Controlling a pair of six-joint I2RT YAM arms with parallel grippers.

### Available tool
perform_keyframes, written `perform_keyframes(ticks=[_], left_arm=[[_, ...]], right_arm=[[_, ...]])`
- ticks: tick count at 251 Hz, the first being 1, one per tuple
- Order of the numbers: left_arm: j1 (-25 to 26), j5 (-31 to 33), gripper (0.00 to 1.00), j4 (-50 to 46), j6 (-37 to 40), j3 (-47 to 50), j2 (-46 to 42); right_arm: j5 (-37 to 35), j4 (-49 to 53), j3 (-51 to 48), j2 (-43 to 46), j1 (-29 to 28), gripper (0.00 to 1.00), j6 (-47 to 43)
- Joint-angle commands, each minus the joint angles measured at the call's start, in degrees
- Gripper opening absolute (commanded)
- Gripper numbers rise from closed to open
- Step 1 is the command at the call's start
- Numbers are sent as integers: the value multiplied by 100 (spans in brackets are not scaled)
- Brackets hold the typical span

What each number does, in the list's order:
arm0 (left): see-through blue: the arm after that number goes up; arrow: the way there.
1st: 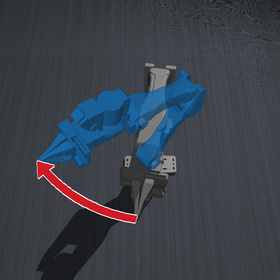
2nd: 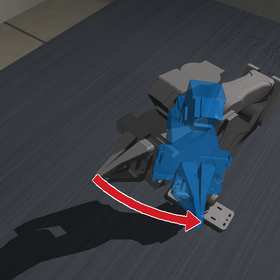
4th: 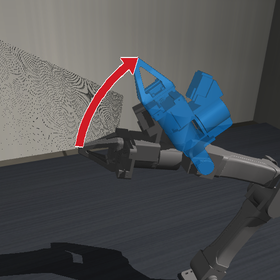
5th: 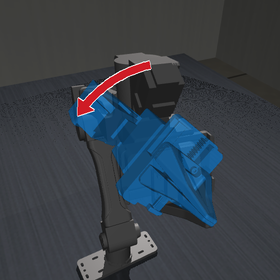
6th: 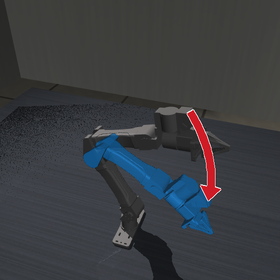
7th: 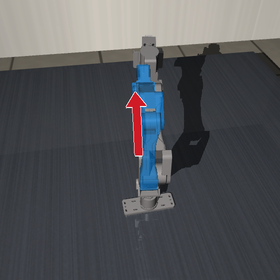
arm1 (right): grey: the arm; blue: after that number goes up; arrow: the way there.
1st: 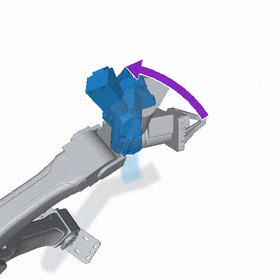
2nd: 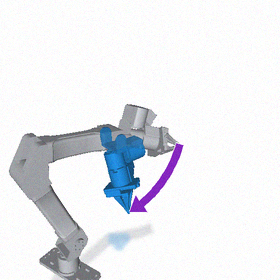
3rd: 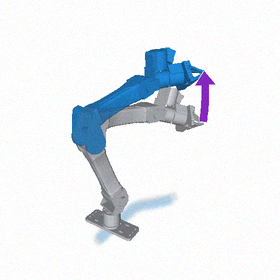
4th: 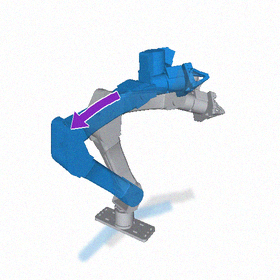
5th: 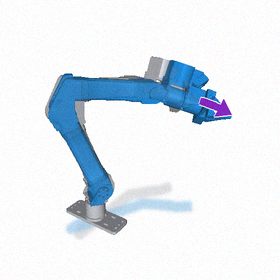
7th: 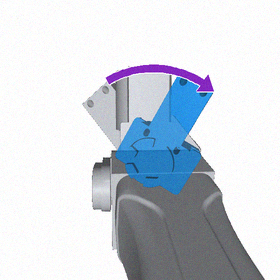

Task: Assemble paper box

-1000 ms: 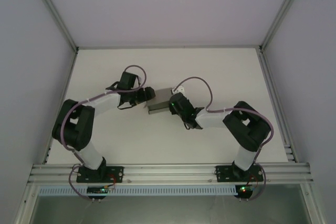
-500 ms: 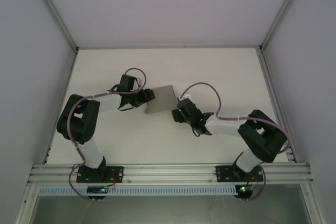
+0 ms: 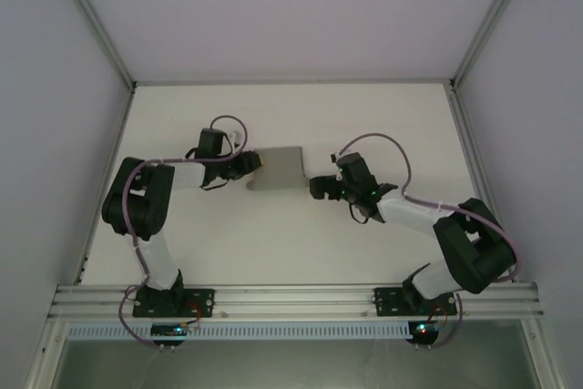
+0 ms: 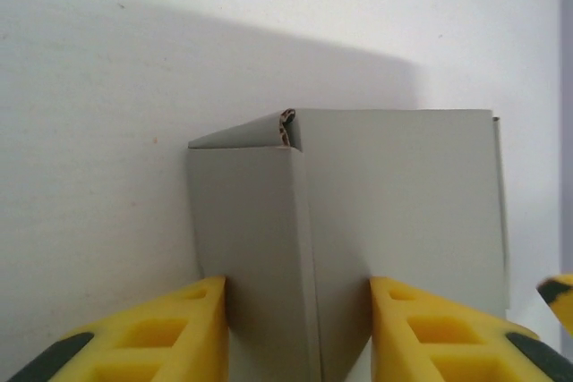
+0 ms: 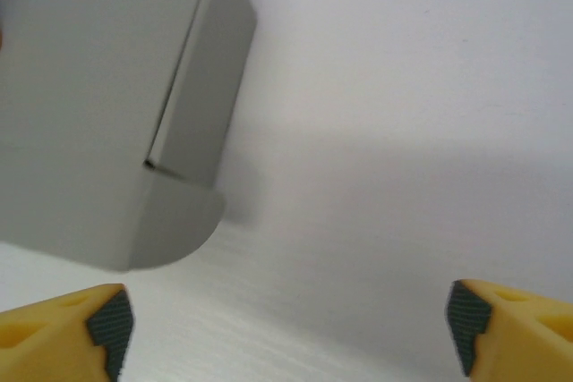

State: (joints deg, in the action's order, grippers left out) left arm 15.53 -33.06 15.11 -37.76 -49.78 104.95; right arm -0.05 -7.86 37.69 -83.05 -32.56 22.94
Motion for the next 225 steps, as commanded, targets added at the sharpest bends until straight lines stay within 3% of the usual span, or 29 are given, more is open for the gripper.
perform_keyframes(ticks=[1,49,113,151,225], left_arm=[[-154,-493,30,598,-162,330,322],[-396,-899,25,1441,-606,655,524],[-581,-1180,21,2202,-993,969,729],[-681,-1368,21,2740,-1267,1127,851],[-693,-1405,21,2883,-1309,1186,970]], right_arm=[[818,101,419,54,285,99,439],[1325,513,1139,-309,407,99,663],[2738,349,1963,-1459,609,96,1569],[3237,-185,2249,-2035,647,92,2164],[3997,-1027,2571,-2858,539,82,2869]])
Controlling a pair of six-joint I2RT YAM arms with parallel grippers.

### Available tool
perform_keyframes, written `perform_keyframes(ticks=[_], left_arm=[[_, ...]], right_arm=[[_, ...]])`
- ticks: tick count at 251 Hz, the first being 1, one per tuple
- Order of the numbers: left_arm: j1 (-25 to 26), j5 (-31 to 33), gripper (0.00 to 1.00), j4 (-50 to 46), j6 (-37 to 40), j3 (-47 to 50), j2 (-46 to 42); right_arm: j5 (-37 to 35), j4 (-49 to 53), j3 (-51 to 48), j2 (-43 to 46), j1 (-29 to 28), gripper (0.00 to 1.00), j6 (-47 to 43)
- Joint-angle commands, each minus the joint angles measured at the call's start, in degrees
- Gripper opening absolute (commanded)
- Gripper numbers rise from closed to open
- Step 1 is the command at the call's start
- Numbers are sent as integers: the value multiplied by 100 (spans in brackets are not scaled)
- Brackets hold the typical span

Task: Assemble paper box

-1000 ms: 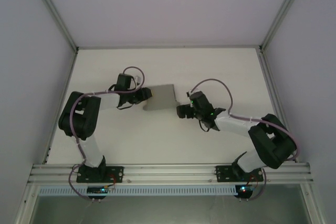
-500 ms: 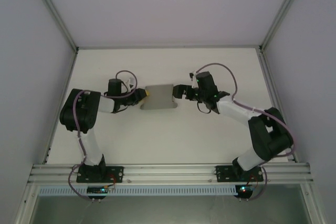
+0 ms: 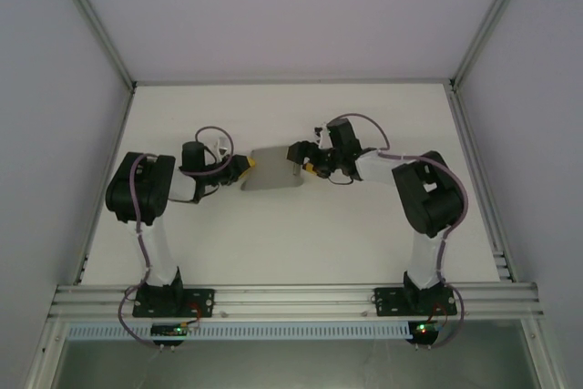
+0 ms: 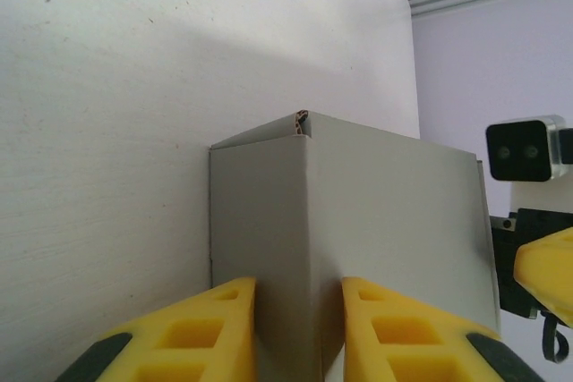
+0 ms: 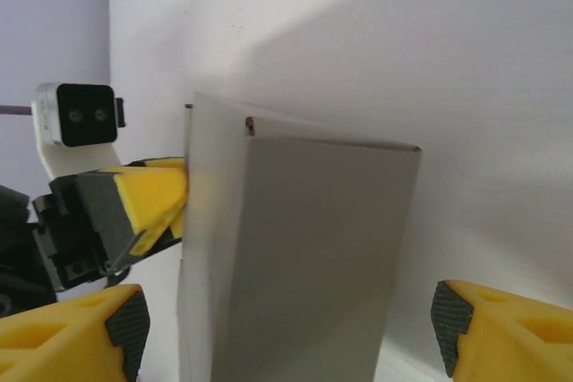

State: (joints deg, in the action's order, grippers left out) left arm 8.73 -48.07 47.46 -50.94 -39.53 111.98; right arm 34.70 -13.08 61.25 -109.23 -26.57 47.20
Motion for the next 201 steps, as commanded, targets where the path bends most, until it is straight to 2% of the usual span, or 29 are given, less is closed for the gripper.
perform_keyframes(ticks=[1,69,91,115,128,148,166,201], left_arm=[[-17,97,21,-352,16,158,269],[-2,-88,27,-238,76,40,137],[70,-93,34,-251,173,-65,-83],[148,-58,48,-552,537,-232,-506],[227,69,65,-898,870,-350,-808],[415,468,99,-1619,1589,-539,-1365],[683,1090,100,-2390,2388,-715,-1919],[1457,2893,100,-3399,3896,-890,-2845]], right_arm=[[534,-512,222,-248,-60,81,445],[818,-1033,286,-404,-103,50,779],[748,-814,283,-281,-87,48,624],[619,-537,228,-37,-29,48,457],[570,-471,154,131,43,47,448],[457,-258,19,438,185,46,369],[388,-39,-113,749,329,42,235],[209,630,-330,1467,679,41,-129]])
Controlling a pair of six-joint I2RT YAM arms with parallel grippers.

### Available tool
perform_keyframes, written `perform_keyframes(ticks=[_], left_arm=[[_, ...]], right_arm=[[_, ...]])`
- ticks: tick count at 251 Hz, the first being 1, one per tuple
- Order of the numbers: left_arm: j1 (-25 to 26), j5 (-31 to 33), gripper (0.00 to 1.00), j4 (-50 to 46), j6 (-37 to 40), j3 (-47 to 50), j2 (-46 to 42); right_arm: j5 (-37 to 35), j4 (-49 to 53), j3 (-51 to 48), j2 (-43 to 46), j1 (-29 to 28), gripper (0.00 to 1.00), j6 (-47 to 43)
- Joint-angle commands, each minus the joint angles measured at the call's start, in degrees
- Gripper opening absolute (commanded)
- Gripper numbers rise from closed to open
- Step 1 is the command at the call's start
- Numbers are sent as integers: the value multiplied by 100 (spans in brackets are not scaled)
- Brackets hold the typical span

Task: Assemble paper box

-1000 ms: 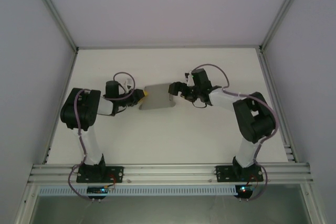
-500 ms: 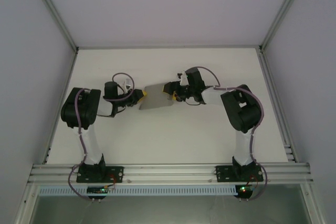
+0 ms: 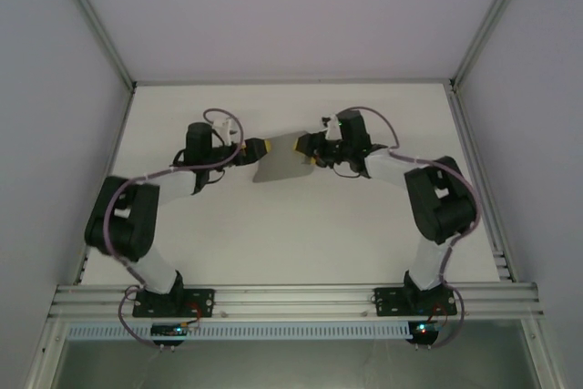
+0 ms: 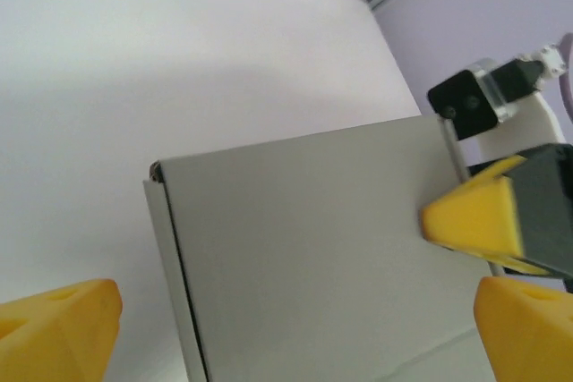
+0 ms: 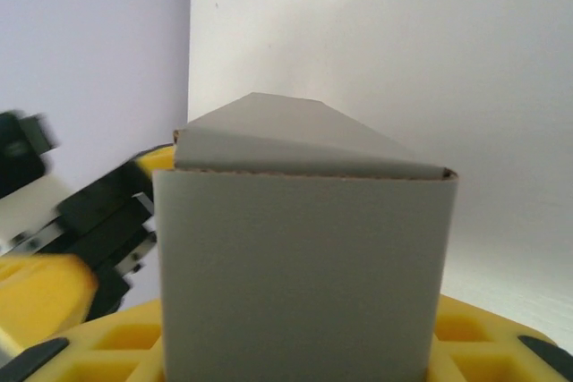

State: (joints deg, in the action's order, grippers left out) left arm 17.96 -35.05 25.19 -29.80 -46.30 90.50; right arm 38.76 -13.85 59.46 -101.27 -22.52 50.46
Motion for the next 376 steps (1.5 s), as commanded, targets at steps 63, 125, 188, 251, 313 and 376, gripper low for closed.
perform_keyframes(ticks=[63,125,188,251,313,376], left_arm=[[1992,2449,100,-963,4525,293,-1802],[3359,4405,100,-1257,6642,65,-1520],[3555,5547,100,-285,7424,-68,-769],[3562,5258,99,285,7514,30,-590],[3526,4746,95,209,7348,12,-552],[3366,4700,81,422,7139,0,-527]], right_arm=[[-292,2459,-17,1885,1117,39,-537],[596,4024,720,2085,1549,41,-205],[1089,4557,779,1889,1578,43,258],[1100,5157,781,1601,1503,43,146],[1329,4887,820,1400,1318,43,494],[1456,4866,795,1425,1200,43,579]])
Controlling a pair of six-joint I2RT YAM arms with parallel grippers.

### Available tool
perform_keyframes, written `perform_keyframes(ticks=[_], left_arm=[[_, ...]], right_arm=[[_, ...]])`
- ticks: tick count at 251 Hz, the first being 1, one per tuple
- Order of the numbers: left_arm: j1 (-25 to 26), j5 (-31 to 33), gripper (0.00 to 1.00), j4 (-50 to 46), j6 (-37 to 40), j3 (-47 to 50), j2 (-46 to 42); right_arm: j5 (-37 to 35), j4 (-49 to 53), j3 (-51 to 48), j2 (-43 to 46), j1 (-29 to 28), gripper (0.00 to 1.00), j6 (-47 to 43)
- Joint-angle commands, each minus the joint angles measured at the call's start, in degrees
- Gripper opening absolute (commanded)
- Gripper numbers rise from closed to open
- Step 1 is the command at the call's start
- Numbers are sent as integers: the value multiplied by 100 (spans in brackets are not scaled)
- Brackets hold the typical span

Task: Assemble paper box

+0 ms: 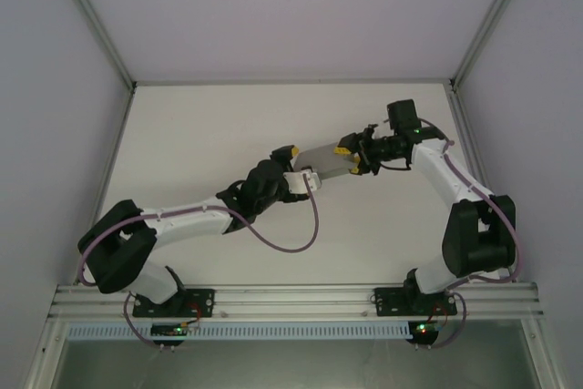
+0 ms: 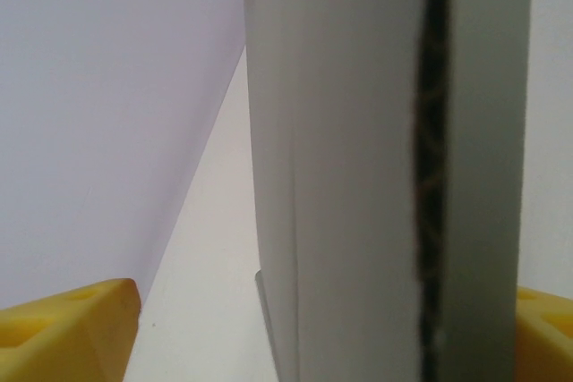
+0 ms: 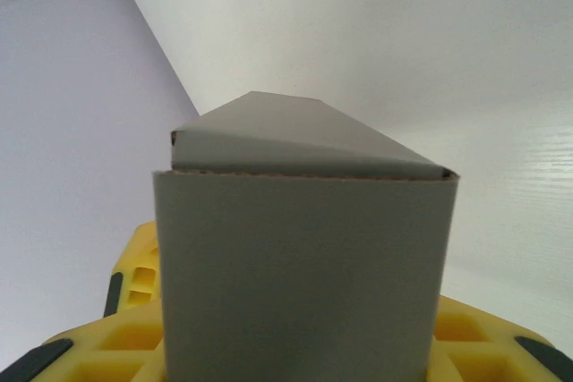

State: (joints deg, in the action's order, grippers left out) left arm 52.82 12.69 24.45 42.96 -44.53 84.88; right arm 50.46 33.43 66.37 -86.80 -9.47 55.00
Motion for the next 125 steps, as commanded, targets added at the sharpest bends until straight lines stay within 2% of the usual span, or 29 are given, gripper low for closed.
perform_keyframes(ticks=[1,56,94,113,125], left_arm=[[-126,-73,81,498,-138,-178,36],[-185,12,63,660,-131,-173,56],[-188,32,58,602,-62,-143,-7],[-189,26,54,530,-60,-137,-57],[-188,-9,51,476,-64,-128,-107]], right_arm=[[288,138,96,-21,-106,43,125],[454,161,65,-3,-160,46,50],[474,233,105,32,-160,48,-7],[466,202,79,58,-145,52,-3],[452,157,52,92,-129,58,8]])
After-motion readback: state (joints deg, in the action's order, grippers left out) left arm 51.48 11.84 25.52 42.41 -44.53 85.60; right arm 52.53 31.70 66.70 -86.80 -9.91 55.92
